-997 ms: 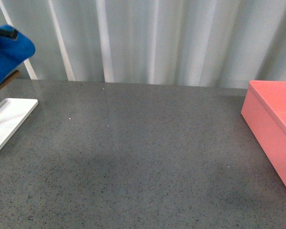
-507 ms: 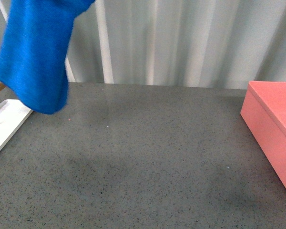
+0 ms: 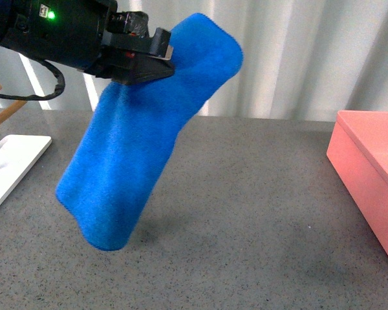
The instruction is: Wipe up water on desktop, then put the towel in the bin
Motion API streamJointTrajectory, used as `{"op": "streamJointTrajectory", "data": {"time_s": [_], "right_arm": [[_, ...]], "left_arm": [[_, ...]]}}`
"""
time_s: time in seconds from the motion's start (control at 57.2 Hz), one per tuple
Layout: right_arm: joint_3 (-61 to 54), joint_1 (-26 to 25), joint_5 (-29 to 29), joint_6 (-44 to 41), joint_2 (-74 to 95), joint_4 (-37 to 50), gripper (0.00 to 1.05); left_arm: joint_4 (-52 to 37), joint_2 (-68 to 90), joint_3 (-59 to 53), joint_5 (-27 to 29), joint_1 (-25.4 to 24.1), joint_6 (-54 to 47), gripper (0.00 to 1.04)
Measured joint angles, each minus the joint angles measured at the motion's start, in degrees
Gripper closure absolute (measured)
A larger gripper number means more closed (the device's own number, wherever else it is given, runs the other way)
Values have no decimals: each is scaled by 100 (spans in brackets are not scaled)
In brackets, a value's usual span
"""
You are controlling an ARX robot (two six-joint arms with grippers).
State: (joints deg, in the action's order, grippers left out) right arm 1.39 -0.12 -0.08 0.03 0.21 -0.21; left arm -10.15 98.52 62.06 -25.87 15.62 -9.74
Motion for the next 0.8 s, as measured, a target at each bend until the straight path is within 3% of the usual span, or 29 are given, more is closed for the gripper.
{"op": "streamJointTrajectory", "data": {"time_s": [0.262,0.542,0.577,0.665,0.7,0.805], "right_arm": [[0,0,0,2,0,0,7],[0,0,0,0,0,0,7],[15,-63,-227,-22,52,-61,7],[212,-691,-2243,-245,901,-50,7],[267,-807,-2702,-262,1270,221,7],[621,-890,-3438,-258,2505,1346,7]], "left_arm": [[-1132,-522,-326,-1104,407,1563,100],[-1823,-713,-439,-1145,743,2625,100],[-1845,-704,-459,-1132,754,2658,100],[-1897,-660,-479,-1027,776,2771,100],[-1915,-649,-479,-1003,796,2809,100],[-1915,-612,-479,-984,831,2833,100]]}}
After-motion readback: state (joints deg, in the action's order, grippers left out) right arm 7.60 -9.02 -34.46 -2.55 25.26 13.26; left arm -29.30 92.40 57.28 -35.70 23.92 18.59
